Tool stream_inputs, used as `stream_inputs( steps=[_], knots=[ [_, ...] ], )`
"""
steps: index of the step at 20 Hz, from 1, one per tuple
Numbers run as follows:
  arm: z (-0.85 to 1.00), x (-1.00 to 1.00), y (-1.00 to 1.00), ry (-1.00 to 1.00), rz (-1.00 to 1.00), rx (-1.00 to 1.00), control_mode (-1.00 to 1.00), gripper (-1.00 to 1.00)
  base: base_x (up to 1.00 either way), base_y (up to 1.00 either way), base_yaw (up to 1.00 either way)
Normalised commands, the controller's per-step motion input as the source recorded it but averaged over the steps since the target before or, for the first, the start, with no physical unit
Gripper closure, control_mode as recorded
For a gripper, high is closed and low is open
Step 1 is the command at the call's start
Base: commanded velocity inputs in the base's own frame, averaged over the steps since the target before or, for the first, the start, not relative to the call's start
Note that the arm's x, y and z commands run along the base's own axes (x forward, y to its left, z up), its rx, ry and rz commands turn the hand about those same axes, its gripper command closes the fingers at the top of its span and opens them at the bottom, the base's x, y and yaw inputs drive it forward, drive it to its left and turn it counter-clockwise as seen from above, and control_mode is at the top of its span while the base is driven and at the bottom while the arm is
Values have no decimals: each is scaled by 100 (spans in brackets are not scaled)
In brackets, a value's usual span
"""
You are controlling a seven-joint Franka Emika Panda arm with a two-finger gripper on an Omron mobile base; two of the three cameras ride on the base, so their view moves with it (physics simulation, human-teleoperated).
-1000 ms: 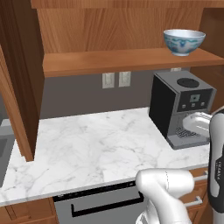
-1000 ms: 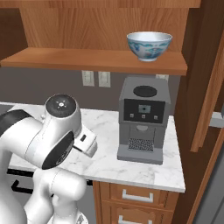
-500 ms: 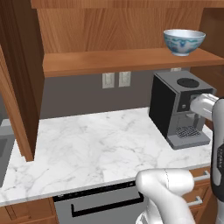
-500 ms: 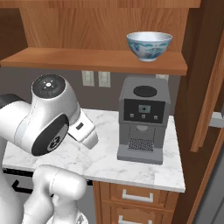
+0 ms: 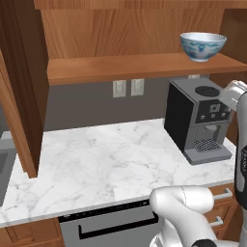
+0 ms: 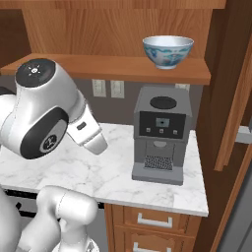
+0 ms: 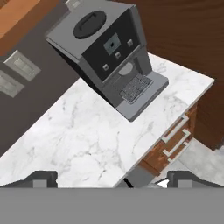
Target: Move the bowls from the cabinet to the plates on the dining table.
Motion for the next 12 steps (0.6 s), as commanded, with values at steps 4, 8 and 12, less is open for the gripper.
stream_inputs(
  steps=[4, 8, 12],
  knots=[
    [41, 0, -5, -13, -20, 0, -100, -100, 0, 0, 0],
    [48, 0, -4, -13, -14, 0, -100, -100, 0, 0, 0],
    [49, 0, -25, -10, -13, 5, -100, -100, 0, 0, 0]
  ],
)
